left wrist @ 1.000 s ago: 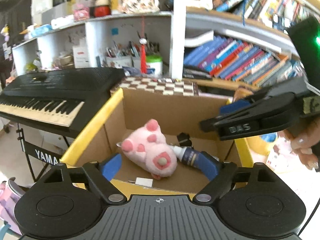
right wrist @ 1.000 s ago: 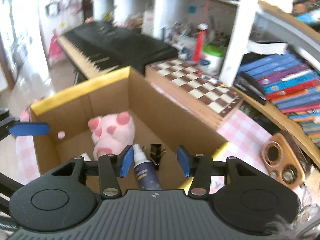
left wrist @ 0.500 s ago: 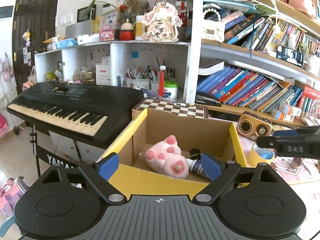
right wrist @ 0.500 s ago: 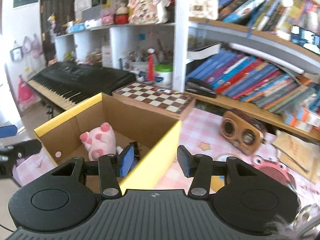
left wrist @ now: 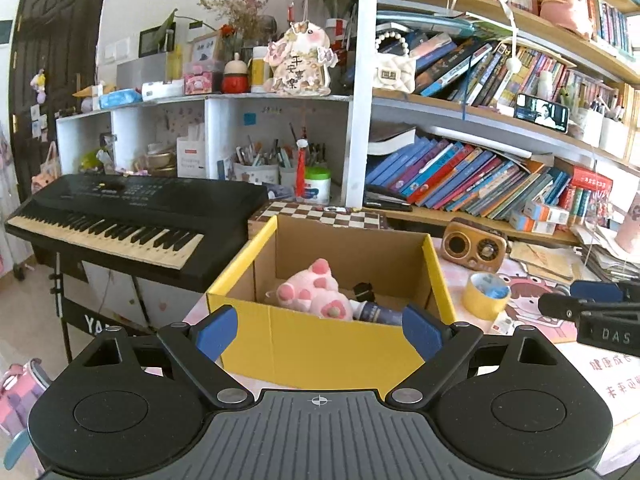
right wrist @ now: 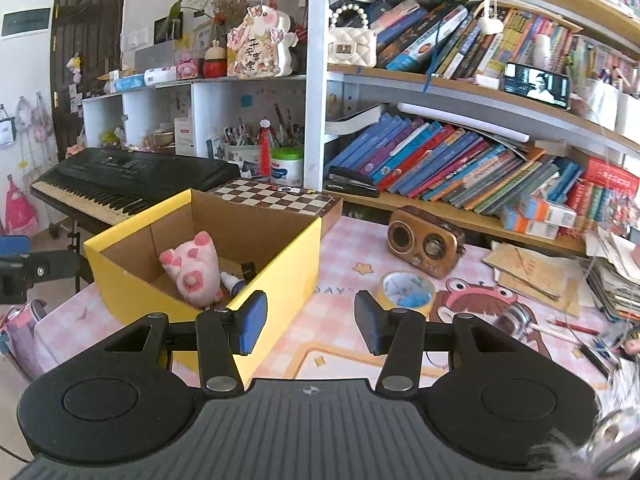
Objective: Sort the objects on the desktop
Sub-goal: 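Withdraw both tools up out of the yellow box, then move the left tool to the small white-red box while the right tool approaches the purple toy car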
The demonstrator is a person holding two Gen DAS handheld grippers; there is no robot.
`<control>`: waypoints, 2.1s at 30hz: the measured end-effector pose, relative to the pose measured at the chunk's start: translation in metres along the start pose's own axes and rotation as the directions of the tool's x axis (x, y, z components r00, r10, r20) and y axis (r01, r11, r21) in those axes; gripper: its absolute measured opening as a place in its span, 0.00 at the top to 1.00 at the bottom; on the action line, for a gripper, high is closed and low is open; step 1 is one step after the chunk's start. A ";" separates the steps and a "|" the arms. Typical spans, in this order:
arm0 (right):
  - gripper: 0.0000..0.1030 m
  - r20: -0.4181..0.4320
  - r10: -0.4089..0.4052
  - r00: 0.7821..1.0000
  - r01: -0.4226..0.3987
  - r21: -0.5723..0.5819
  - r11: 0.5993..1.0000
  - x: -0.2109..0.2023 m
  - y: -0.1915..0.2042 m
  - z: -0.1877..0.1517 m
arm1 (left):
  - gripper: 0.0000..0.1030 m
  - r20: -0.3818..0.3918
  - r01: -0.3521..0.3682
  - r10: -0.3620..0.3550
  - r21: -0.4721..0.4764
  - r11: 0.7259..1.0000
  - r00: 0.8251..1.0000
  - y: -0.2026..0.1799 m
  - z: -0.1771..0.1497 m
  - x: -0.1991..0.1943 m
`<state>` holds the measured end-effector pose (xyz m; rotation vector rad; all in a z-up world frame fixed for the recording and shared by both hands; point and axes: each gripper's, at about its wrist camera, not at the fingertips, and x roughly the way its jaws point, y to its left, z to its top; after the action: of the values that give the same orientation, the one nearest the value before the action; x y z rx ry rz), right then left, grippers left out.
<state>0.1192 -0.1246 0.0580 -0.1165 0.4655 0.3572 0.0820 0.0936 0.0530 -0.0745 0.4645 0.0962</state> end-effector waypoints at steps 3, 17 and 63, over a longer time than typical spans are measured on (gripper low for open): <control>0.55 0.003 -0.011 1.000 0.011 0.008 1.000 -0.016 0.003 -0.010 | 0.11 0.004 0.007 -0.007 0.008 1.000 1.000 -0.005 -0.009 -0.014; 0.51 -0.044 -0.037 0.998 0.040 0.060 0.997 -0.074 0.022 -0.063 | 0.11 -0.038 0.004 -0.005 -0.015 1.000 0.999 -0.023 -0.055 -0.064; 0.37 -0.244 -0.197 0.950 0.249 0.201 0.947 -0.097 -0.056 -0.115 | 0.11 -0.225 0.302 -0.262 0.166 0.939 0.938 -0.131 -0.078 -0.025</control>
<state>0.0108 -0.2285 0.0017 0.0175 0.7039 0.0633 0.0392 -0.0458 0.0009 0.0464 0.6573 -0.2450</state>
